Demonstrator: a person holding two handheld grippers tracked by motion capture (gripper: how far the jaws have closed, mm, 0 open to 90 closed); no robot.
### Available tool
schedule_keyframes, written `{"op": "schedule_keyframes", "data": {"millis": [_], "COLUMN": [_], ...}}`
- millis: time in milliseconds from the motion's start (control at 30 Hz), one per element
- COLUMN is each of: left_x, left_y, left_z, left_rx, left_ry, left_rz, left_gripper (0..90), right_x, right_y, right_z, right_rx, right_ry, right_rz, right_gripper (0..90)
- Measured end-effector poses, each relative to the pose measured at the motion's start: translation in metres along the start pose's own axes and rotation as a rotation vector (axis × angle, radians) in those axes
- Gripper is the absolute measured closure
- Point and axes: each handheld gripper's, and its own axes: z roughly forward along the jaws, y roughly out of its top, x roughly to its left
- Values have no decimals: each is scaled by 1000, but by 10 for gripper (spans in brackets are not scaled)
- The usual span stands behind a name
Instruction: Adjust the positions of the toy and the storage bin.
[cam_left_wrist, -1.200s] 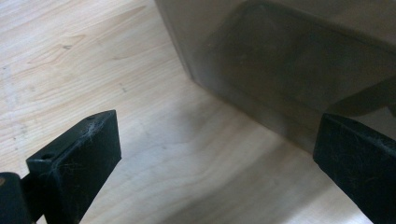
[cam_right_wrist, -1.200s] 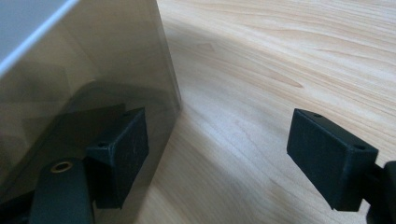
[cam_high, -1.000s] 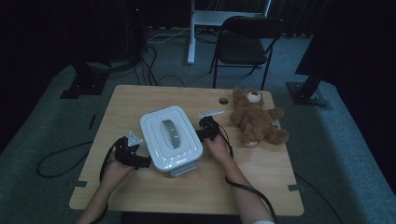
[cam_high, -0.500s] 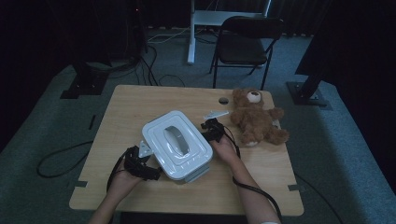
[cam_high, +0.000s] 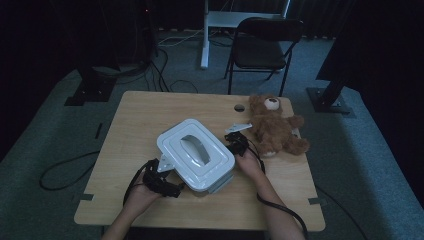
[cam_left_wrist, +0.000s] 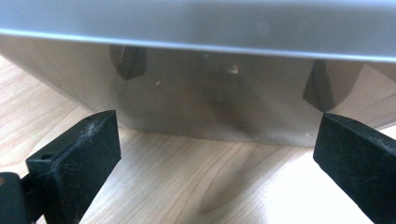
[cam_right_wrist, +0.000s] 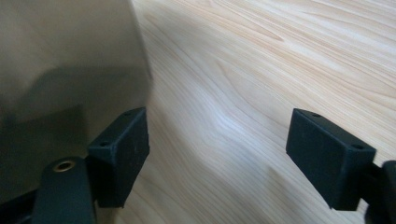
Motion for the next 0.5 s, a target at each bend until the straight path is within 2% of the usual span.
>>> {"op": "schedule_keyframes", "data": {"millis": [67, 167, 267, 333, 400, 433, 500], "left_x": [-1, -1, 5, 11, 14, 20, 25], "left_y": [1, -1, -6, -10, -13, -18, -24], "left_z": [1, 0, -5, -8, -9, -12, -14], "left_rx": [-16, -49, -92, -108, -113, -104, -91], "left_ry": [-2, 12, 18, 8, 7, 32, 59], "left_rz": [-3, -32, -33, -54, -62, -68, -105], "left_gripper": [12, 13, 13, 13, 13, 13, 13], "right_x": [-1, -1, -2, -1, 0, 4, 6], "right_y": [-5, -10, -15, -19, -20, -23, -26], "right_z": [-3, -6, -9, -12, -14, -18, -22], "right_rx": [-20, -22, -33, -44, -44, -51, -55], "right_ry": [-28, -102, -136, -167, -171, -198, -198], "right_rz": [3, -9, -2, -3, -4, -17, -15], "right_gripper": [177, 150, 141, 141, 141, 141, 141]}}
